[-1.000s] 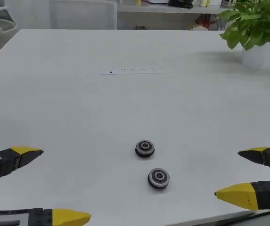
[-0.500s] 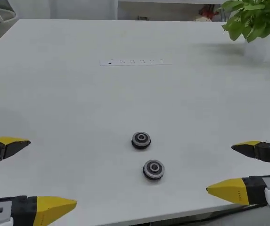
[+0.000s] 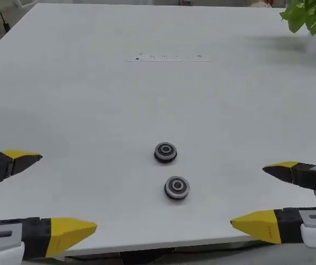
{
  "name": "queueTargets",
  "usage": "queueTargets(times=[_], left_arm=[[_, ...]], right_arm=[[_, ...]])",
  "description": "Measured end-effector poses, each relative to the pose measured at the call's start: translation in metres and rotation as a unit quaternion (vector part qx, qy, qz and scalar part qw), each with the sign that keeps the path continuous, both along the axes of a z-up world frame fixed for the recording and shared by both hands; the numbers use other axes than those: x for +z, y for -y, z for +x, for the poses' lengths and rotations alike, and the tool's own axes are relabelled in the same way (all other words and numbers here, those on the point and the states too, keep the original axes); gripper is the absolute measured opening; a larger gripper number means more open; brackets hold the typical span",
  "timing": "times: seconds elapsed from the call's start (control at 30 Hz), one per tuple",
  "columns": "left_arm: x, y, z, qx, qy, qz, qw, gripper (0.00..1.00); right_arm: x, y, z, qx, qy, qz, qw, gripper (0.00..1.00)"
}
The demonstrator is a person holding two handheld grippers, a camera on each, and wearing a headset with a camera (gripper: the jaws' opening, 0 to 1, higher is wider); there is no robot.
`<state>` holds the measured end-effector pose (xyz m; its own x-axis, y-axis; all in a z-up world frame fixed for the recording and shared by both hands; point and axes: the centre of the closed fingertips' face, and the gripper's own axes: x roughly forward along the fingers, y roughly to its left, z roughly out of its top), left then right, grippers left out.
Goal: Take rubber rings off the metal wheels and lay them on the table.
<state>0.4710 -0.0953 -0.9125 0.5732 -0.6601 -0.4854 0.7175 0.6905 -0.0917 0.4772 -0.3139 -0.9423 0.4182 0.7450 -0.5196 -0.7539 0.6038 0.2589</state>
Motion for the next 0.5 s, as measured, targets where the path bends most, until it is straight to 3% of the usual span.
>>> queueTargets(times=[0.4, 0.5], left_arm=[[0.003, -0.003, 0.005, 0.032, -0.009, 0.005, 0.9994, 0.87], [0.002, -0.004, 0.009, 0.038, -0.014, 0.009, 0.9991, 0.87]], right_arm=[[-0.010, 0.001, 0.005, 0.031, -0.021, 0.004, 0.9993, 0.84], [-0.013, 0.006, 0.009, 0.042, -0.001, -0.017, 0.9990, 0.80]])
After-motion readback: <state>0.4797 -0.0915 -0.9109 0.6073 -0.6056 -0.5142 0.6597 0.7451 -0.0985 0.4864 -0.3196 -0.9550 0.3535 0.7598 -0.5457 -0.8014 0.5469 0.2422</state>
